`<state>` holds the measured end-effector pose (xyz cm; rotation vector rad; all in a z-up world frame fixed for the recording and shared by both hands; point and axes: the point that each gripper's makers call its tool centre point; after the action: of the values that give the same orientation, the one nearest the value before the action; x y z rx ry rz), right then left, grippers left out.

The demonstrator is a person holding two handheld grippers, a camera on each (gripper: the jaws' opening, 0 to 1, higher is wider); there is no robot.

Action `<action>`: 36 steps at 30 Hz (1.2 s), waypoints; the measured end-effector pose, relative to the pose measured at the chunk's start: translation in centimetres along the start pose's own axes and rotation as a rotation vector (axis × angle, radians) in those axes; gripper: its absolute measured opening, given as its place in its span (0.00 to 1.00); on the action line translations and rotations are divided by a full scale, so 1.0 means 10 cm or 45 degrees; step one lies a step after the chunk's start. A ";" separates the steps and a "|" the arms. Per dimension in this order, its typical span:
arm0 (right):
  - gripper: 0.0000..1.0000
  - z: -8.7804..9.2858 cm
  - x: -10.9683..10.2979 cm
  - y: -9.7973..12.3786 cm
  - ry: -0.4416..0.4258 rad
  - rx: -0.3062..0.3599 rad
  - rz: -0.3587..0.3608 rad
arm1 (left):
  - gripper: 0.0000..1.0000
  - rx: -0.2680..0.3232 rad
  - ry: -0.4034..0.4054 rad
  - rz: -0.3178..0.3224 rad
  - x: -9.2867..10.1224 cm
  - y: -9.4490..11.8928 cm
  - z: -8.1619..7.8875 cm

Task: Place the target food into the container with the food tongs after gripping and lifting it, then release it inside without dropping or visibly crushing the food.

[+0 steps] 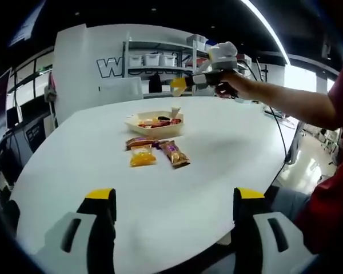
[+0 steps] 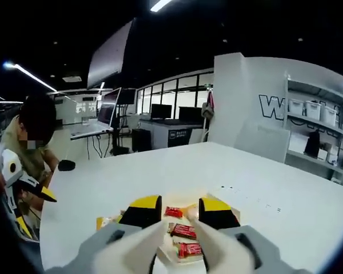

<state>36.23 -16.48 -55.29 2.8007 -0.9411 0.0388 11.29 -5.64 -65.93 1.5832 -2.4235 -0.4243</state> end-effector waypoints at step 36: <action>0.24 0.27 -0.41 0.03 -0.136 -0.040 -0.135 | 0.82 -0.013 -0.011 -0.001 0.01 0.01 0.00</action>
<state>32.65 -14.79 -58.27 2.8429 -0.8062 -0.1405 11.14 -5.64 -65.93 1.5811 -2.4232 -0.4443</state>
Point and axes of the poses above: the point that each gripper's makers call its tool centre point, and the gripper's own axes: y roughly backward along the fingers, x roughly to its right, z roughly out of its underside, and after that the axes turned 4 degrees about x, right-handed
